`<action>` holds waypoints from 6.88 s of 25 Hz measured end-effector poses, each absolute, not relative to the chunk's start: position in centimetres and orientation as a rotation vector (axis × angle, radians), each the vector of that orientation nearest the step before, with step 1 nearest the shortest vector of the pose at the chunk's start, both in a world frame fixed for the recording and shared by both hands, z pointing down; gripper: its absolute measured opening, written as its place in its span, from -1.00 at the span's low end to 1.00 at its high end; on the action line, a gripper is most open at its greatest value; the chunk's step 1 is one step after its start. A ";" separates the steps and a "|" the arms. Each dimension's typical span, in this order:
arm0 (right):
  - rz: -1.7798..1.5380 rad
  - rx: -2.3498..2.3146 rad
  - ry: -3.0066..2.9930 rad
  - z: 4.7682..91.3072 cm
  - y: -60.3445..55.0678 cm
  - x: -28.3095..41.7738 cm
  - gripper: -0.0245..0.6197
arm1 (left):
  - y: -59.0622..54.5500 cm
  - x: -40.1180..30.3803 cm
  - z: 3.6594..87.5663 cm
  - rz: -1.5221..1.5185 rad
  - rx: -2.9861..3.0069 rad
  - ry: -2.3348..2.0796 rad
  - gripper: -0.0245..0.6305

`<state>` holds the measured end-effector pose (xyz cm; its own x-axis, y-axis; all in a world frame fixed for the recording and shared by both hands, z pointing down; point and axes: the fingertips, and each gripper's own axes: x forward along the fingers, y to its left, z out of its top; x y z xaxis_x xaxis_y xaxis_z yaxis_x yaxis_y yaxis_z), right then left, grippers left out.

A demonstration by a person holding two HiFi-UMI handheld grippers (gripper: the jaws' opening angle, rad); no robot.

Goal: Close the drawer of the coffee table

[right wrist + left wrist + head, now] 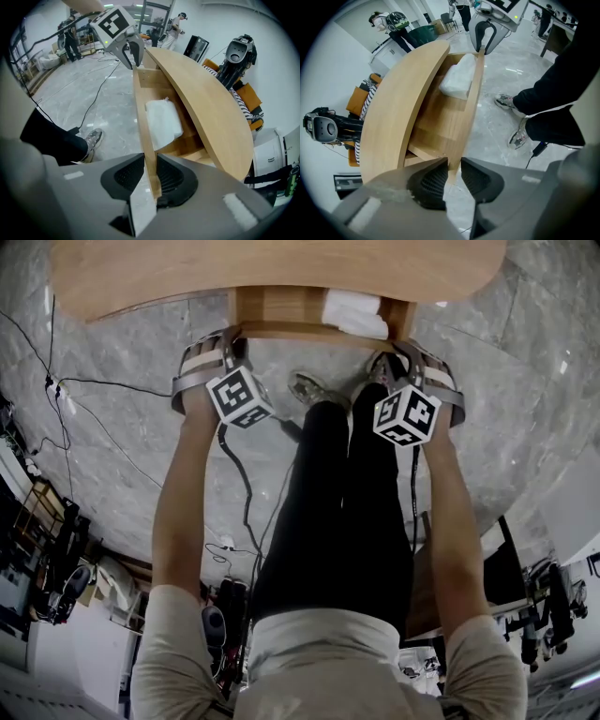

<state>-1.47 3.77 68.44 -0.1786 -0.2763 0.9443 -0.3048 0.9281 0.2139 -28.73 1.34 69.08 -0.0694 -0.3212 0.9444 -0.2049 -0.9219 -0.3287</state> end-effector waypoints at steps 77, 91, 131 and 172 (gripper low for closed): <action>-0.159 0.884 -1.660 67.5 -5.1 -0.4 -0.44 | -7.0 -27.8 67.5 -1.922 -1.811 1.066 -0.39; -0.227 1.021 -1.583 66.9 -6.2 -2.2 -0.53 | -8.3 -29.4 66.8 -1.856 -1.682 1.346 -0.42; 0.124 1.285 -2.363 36.4 -7.5 -8.8 -0.90 | -4.2 -19.3 41.0 -1.039 -2.378 2.136 -0.86; -0.309 1.464 -2.686 -2.4 3.8 4.0 -0.90 | 5.1 -2.3 0.4 -0.071 -2.481 1.991 -0.86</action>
